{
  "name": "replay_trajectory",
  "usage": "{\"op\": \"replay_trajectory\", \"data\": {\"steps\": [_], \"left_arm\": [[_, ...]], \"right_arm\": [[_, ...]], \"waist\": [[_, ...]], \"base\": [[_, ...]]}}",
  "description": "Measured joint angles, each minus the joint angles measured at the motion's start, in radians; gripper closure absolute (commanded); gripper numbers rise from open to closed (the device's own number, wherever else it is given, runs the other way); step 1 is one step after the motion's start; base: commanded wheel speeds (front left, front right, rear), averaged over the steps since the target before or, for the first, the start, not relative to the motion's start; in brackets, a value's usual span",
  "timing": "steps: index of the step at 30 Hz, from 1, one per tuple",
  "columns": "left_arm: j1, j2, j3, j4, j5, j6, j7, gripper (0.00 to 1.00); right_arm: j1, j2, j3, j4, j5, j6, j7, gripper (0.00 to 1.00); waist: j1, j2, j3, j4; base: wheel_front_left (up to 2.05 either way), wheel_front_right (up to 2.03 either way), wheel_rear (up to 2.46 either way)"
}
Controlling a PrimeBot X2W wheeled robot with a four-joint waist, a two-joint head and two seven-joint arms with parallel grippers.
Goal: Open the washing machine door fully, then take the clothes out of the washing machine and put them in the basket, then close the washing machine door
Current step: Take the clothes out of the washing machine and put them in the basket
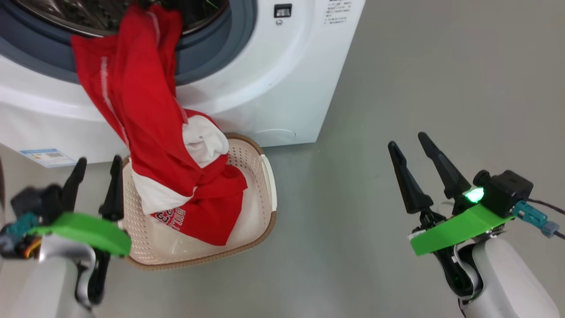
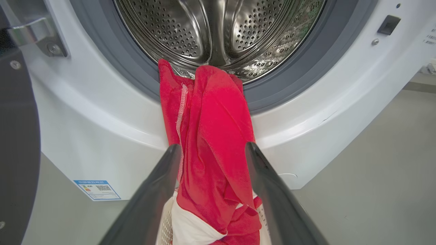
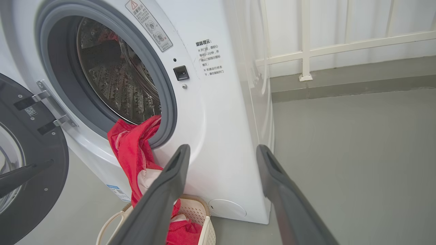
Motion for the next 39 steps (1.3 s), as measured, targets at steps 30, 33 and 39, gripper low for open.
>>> {"op": "replay_trajectory", "data": {"steps": [30, 33, 39], "left_arm": [[-0.658, 0.012, -0.061, 0.806, -0.067, -0.074, 0.07, 0.0], [-0.682, 0.019, -0.077, 0.819, -0.067, -0.081, 0.069, 0.0], [-0.718, 0.029, -0.116, 0.827, -0.067, -0.081, 0.047, 0.0]], "right_arm": [[-0.111, 0.058, 0.015, -0.031, -0.001, 0.0, 0.0, 0.0], [-0.111, 0.06, 0.015, -0.032, -0.001, 0.0, 0.0, 0.0], [-0.111, 0.064, 0.014, -0.033, -0.003, 0.0, 0.0, 0.0]], "waist": [[0.0, 0.0, 0.193, -0.145], [0.0, 0.0, 0.208, -0.16], [0.0, 0.0, 0.225, -0.182]], "base": [[0.0, 0.0, 0.0], [0.0, 0.0, 0.0], [0.0, 0.0, 0.0]]}}
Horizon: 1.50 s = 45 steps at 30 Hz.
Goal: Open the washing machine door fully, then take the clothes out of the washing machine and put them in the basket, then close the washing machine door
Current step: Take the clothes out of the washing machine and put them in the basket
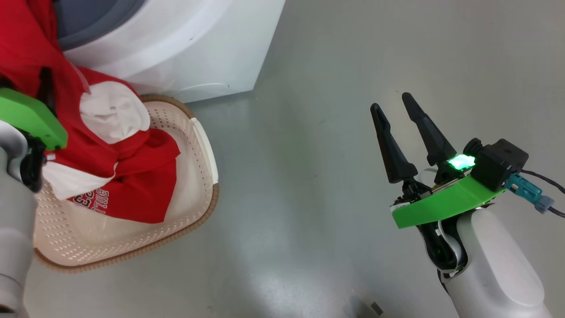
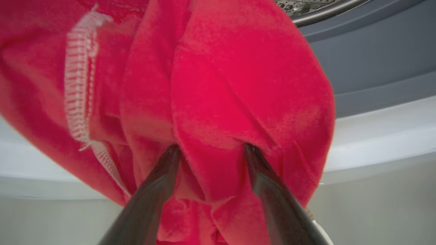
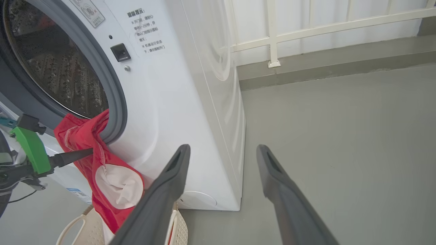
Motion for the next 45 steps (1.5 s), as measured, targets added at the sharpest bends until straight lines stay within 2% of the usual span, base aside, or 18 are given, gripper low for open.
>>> {"op": "replay_trajectory", "data": {"steps": [2, 4, 5, 17, 29, 33, 35, 37, 38, 45], "left_arm": [[-0.002, 0.007, -0.008, 0.004, -0.002, 0.0, -0.01, 0.0], [-0.005, 0.01, -0.014, 0.011, -0.01, 0.0, -0.018, 0.72], [-0.005, 0.01, -0.019, 0.013, -0.011, 0.0, -0.021, 1.0], [-0.001, 0.007, -0.086, 0.007, -0.053, 0.0, -0.053, 1.0], [0.129, 0.007, -0.203, -0.145, -0.098, 0.0, -0.143, 1.0], [0.187, 0.025, -0.212, -0.239, -0.106, 0.0, -0.154, 1.0], [0.246, 0.038, -0.189, -0.351, -0.101, 0.0, -0.154, 1.0], [0.27, 0.042, -0.178, -0.394, -0.095, 0.001, -0.155, 1.0], [0.323, 0.049, -0.155, -0.485, -0.072, 0.01, -0.155, 1.0], [0.51, 0.054, -0.129, -0.746, -0.005, 0.05, -0.155, 1.0]], "right_arm": [[0.0, 0.0, -0.001, 0.0, 0.0, 0.0, 0.0, 0.0], [0.0, 0.001, -0.001, 0.0, 0.0, 0.0, 0.0, 0.0], [0.0, 0.002, -0.002, 0.0, 0.0, 0.0, 0.0, 0.0], [0.0, 0.002, -0.008, 0.004, -0.007, 0.0, 0.0, 0.0], [0.006, -0.011, -0.005, 0.02, -0.007, 0.0, 0.0, 0.0], [0.025, -0.017, -0.004, 0.023, -0.007, 0.0, 0.0, 0.0], [0.039, -0.023, -0.004, 0.028, -0.007, 0.0, 0.0, 0.0], [0.043, -0.024, -0.004, 0.028, -0.007, 0.0, 0.0, 0.0], [0.047, -0.025, -0.004, 0.029, -0.006, 0.0, 0.0, 0.0], [0.049, -0.029, -0.003, 0.03, -0.006, 0.0, 0.0, 0.0]], "waist": [[0.0, 0.0, 0.003, -0.004], [0.0, 0.0, 0.004, -0.006], [0.0, 0.0, 0.004, -0.006], [0.0, 0.0, -0.015, 0.021], [0.0, 0.0, -0.078, 0.075], [0.0, 0.0, -0.107, 0.093], [0.0, 0.0, -0.126, 0.106], [0.0, 0.0, -0.132, 0.11], [0.0, 0.0, -0.143, 0.119], [0.0, 0.0, -0.165, 0.138]], "base": [[0.0, 0.0, 0.0], [0.0, 0.0, 0.0], [0.0, 0.0, 0.0], [0.0, 0.0, 0.0], [0.0, 0.0, 0.0], [0.0, 0.0, 0.0], [0.0, 0.0, 0.0], [0.0, 0.0, 0.0], [0.0, 0.0, 0.0], [0.0, 0.0, 0.0]]}}
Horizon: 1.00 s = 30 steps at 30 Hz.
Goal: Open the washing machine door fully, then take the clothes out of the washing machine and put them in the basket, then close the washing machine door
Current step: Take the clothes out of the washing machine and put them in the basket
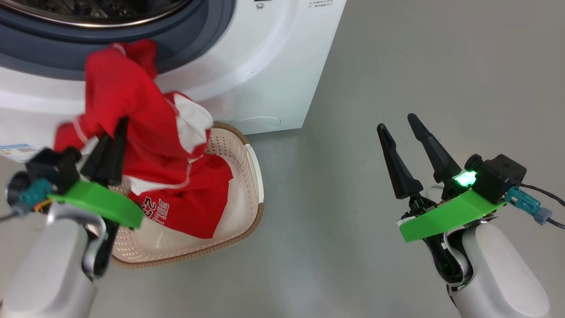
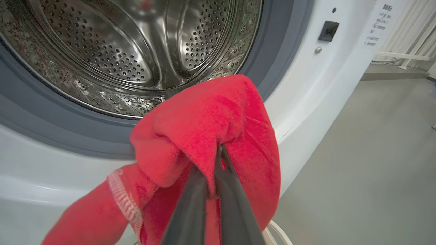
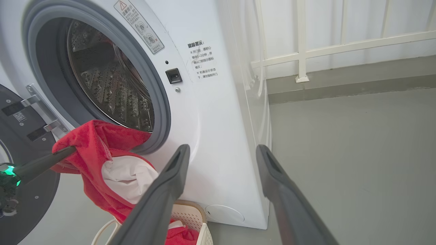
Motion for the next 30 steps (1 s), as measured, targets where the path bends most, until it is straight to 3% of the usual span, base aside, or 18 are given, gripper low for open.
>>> {"op": "replay_trajectory", "data": {"steps": [6, 14, 21, 30], "left_arm": [[0.104, 0.002, -0.013, -0.126, 0.025, 0.031, 0.0, 1.0], [0.133, -0.006, -0.064, -0.1, 0.044, 0.031, 0.011, 1.0], [0.119, -0.035, -0.081, 0.142, 0.012, -0.002, 0.026, 1.0], [-0.027, -0.094, -0.132, 0.51, -0.031, -0.043, 0.062, 1.0]], "right_arm": [[0.0, 0.0, 0.002, -0.002, 0.002, 0.0, 0.0, 0.0], [0.0, 0.003, 0.003, -0.004, 0.008, 0.0, 0.0, 0.0], [0.0, 0.01, 0.003, -0.004, 0.008, 0.0, 0.0, 0.0], [-0.012, 0.016, 0.006, -0.005, 0.009, 0.0, 0.0, 0.0]], "waist": [[0.0, 0.0, -0.001, -0.006], [0.0, 0.0, 0.019, -0.029], [0.0, 0.0, 0.045, -0.052], [0.0, 0.0, 0.094, -0.081]], "base": [[0.0, 0.0, 0.0], [0.0, 0.0, 0.0], [0.0, 0.0, 0.0], [0.0, 0.0, 0.0]]}}
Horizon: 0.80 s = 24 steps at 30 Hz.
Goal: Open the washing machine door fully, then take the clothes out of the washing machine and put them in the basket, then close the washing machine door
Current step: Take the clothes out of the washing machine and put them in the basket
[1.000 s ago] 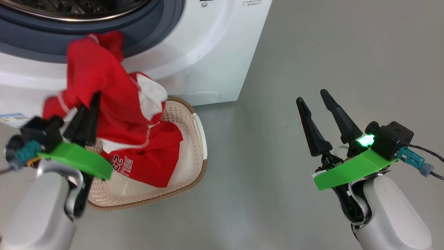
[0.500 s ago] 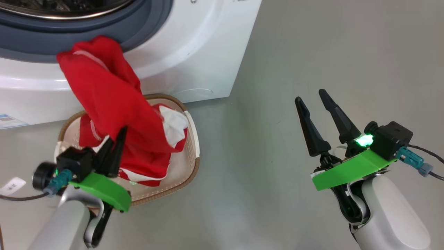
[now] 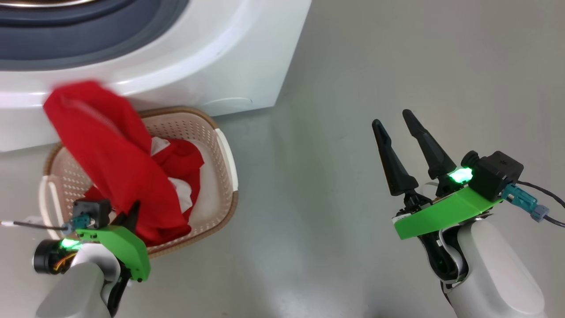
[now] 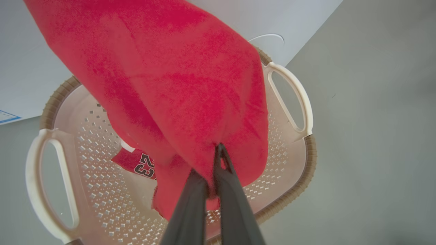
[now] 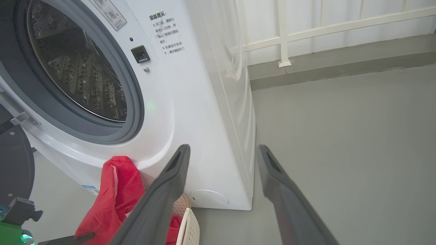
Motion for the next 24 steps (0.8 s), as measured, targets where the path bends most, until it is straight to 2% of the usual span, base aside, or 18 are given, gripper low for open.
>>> {"op": "replay_trajectory", "data": {"steps": [4, 16, 21, 22, 23, 24], "left_arm": [[-0.035, -0.018, -0.029, 0.093, -0.038, -0.007, 0.021, 1.0], [-0.13, -0.018, -0.063, 0.218, -0.157, -0.007, 0.026, 1.0], [-0.136, -0.03, -0.082, 0.235, -0.173, -0.007, 0.012, 1.0], [-0.137, -0.033, -0.088, 0.235, -0.176, -0.007, 0.009, 0.89], [-0.137, -0.035, -0.094, 0.236, -0.177, -0.007, 0.008, 0.62], [-0.139, -0.036, -0.099, 0.237, -0.179, -0.007, 0.005, 0.22]], "right_arm": [[-0.001, 0.003, 0.001, -0.001, 0.0, 0.0, 0.0, 0.0], [-0.016, 0.009, -0.002, -0.006, -0.001, 0.0, 0.0, 0.0], [-0.025, 0.009, -0.001, -0.003, -0.001, 0.0, 0.0, 0.0], [-0.025, 0.009, -0.001, -0.003, -0.001, 0.0, 0.0, 0.0], [-0.025, 0.009, -0.001, -0.003, -0.001, 0.0, 0.0, 0.0], [-0.025, 0.009, -0.001, -0.002, -0.001, 0.0, 0.0, 0.0]], "waist": [[-0.0001, 0.0, 0.019, -0.018], [0.0, 0.0, 0.061, -0.044], [-0.0001, 0.0, 0.057, -0.038], [0.0, 0.0, 0.056, -0.037], [0.0, 0.0, 0.054, -0.035], [0.0, 0.0, 0.052, -0.032]], "base": [[0.0, 0.0, 0.0], [0.0, 0.0, 0.0], [0.0, 0.0, 0.0], [0.0, 0.0, 0.0], [0.0, 0.0, 0.0], [0.0, 0.0, 0.0]]}}
